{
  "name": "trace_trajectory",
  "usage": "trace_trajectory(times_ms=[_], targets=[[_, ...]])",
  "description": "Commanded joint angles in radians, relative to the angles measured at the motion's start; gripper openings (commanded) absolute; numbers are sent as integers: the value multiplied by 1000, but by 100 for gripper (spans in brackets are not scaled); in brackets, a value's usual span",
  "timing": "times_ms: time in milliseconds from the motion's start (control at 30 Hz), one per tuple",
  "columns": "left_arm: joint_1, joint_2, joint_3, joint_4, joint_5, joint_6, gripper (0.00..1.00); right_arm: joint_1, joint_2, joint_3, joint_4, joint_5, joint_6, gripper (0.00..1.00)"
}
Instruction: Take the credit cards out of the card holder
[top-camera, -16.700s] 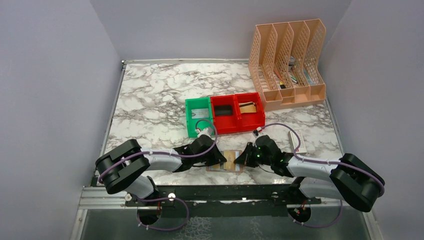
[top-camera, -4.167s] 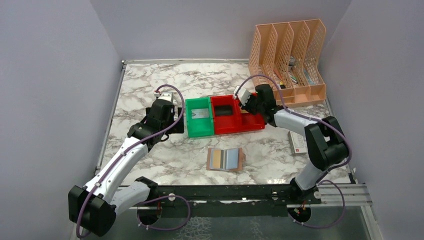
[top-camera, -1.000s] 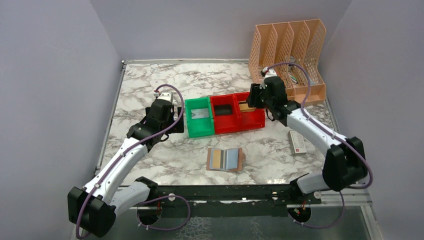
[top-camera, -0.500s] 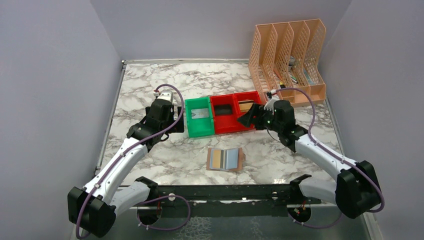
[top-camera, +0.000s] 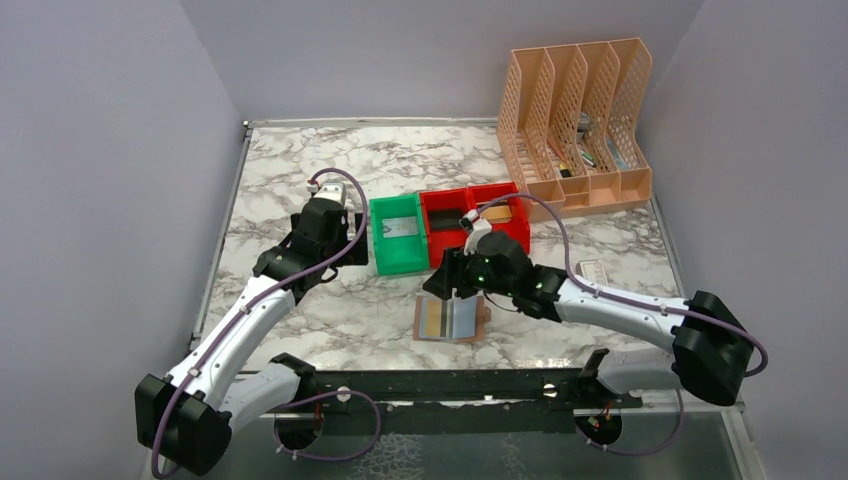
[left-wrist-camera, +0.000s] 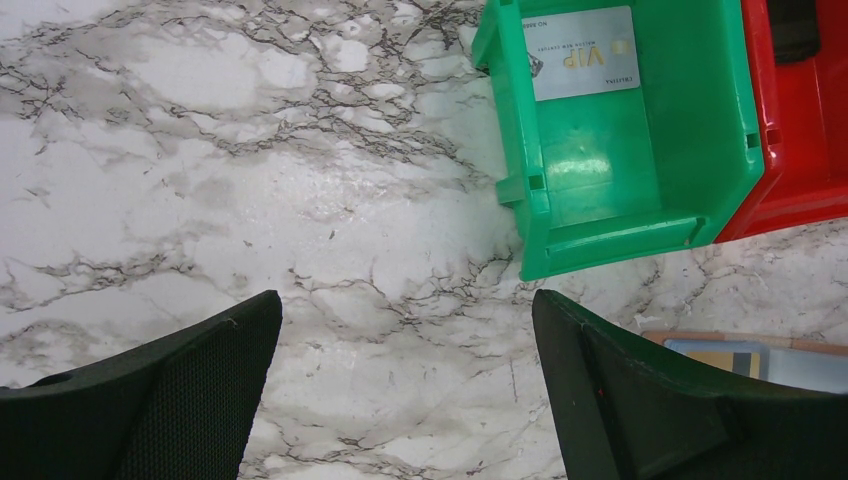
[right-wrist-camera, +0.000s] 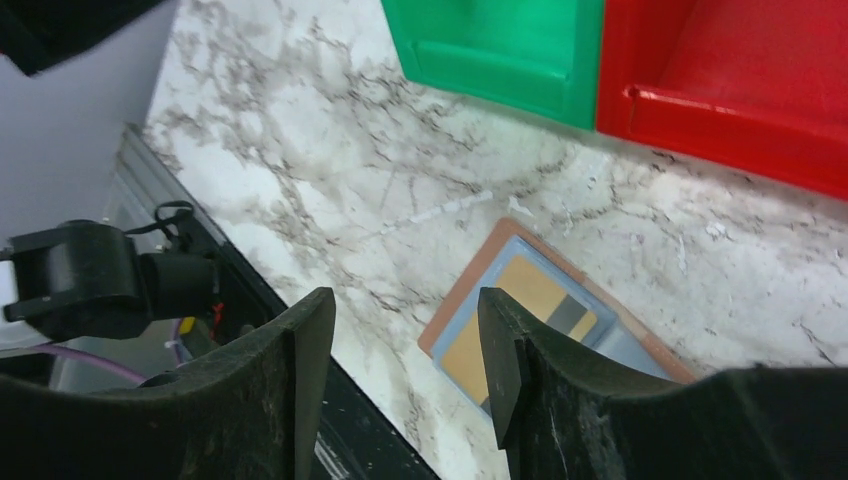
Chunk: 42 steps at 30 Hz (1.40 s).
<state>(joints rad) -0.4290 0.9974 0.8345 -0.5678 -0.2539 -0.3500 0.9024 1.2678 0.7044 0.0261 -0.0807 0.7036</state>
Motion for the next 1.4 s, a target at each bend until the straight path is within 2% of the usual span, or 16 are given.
trace_trajectory(times_ms=[0, 333, 567, 733, 900, 1100, 1200, 1367], targets=[[4, -23, -5, 21, -7, -13, 99, 63, 31, 25, -92, 169, 32, 54], [5, -18, -10, 23, 43, -17, 99, 175, 133, 52, -135, 198, 62, 53], [0, 27, -78, 85, 485, -97, 93, 173, 152, -52, -37, 179, 174, 53], [-13, 46, -89, 108, 624, -89, 93, 171, 141, -101, -35, 211, 245, 49], [-47, 70, -101, 128, 636, -113, 92, 145, 118, -133, -59, 240, 273, 45], [-183, 116, -118, 193, 567, -178, 87, 98, 129, -180, -3, 161, 278, 38], [-257, 160, -109, 208, 516, -202, 81, 83, 145, -192, 9, 146, 291, 33], [-313, 211, -113, 249, 470, -236, 69, 38, 148, -268, 101, 77, 323, 24]])
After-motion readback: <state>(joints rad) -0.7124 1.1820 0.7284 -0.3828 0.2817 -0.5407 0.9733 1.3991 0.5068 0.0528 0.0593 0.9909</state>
